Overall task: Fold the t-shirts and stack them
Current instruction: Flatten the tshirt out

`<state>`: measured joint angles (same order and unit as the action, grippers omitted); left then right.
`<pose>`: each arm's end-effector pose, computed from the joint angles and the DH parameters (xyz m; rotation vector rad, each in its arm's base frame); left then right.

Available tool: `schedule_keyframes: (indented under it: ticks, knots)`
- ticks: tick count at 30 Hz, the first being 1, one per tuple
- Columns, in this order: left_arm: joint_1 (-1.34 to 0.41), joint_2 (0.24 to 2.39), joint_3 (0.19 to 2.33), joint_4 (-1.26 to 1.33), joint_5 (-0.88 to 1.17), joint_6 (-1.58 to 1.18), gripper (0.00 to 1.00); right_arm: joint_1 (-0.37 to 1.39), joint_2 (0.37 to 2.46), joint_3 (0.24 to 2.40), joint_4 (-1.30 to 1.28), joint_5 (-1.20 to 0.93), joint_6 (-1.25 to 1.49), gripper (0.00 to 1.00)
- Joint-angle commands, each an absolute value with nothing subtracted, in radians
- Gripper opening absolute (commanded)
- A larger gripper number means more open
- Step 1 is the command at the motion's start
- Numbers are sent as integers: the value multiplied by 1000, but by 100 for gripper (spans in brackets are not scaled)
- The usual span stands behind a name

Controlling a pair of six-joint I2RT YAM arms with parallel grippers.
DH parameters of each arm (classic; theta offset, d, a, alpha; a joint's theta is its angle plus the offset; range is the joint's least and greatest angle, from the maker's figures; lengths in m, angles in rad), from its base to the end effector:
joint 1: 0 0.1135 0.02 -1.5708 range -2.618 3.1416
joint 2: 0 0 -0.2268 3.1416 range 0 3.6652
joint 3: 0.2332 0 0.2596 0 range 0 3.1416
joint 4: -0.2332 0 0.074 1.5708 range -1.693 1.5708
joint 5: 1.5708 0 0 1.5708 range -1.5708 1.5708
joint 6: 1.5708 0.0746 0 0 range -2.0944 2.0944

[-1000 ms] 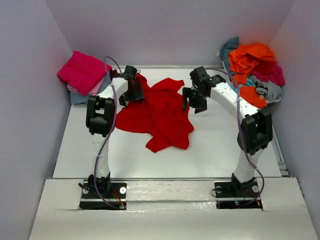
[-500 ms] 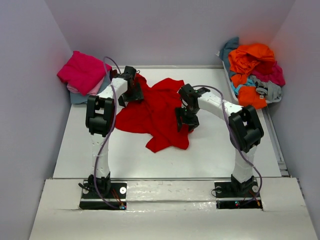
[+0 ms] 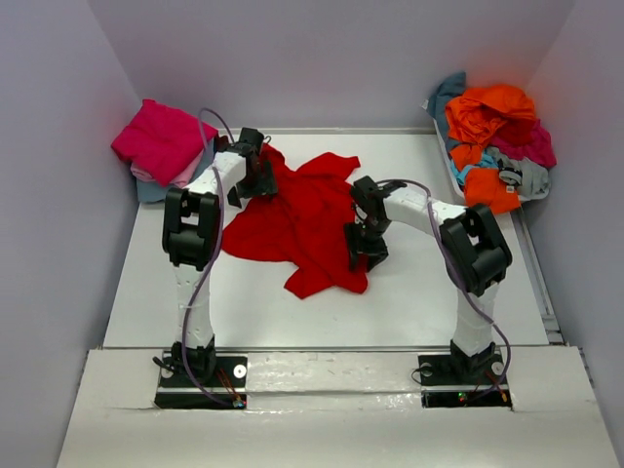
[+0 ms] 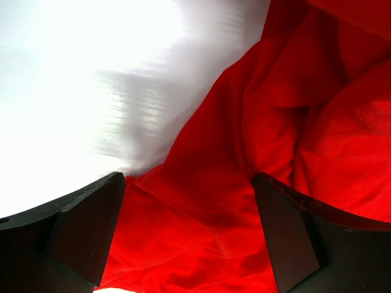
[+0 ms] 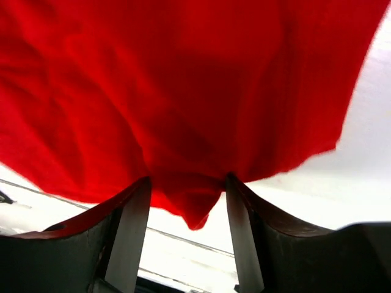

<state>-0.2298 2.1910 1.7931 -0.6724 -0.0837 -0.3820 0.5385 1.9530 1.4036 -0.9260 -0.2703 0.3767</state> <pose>0.4679 -0.1031 0.1254 -0.2287 2.6283 -0.0977 0.3033 0.2044 0.0980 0.2685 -3.0644 -0.4401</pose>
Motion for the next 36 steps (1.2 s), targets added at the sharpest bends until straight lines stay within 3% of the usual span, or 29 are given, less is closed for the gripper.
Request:
schedule_keyframes:
  ticks: [1, 6, 13, 28, 36]
  knots:
    - [-236, 2121, 1779, -687, -109, -359, 99, 560, 1994, 1373, -894, -310, 356, 51]
    - [-236, 2123, 1784, -693, -110, -357, 99, 569, 1988, 1330, -890, -305, 362, 33]
    - [-236, 2054, 1711, -687, -114, -351, 99, 569, 1901, 1238, -900, -288, 397, 20]
    - [-304, 1800, 1436, -676, -123, -354, 99, 569, 1603, 1075, -1000, -206, 526, 20]
    - [-403, 1683, 1322, -738, -115, -362, 99, 569, 1598, 1094, -1009, -196, 534, 20]
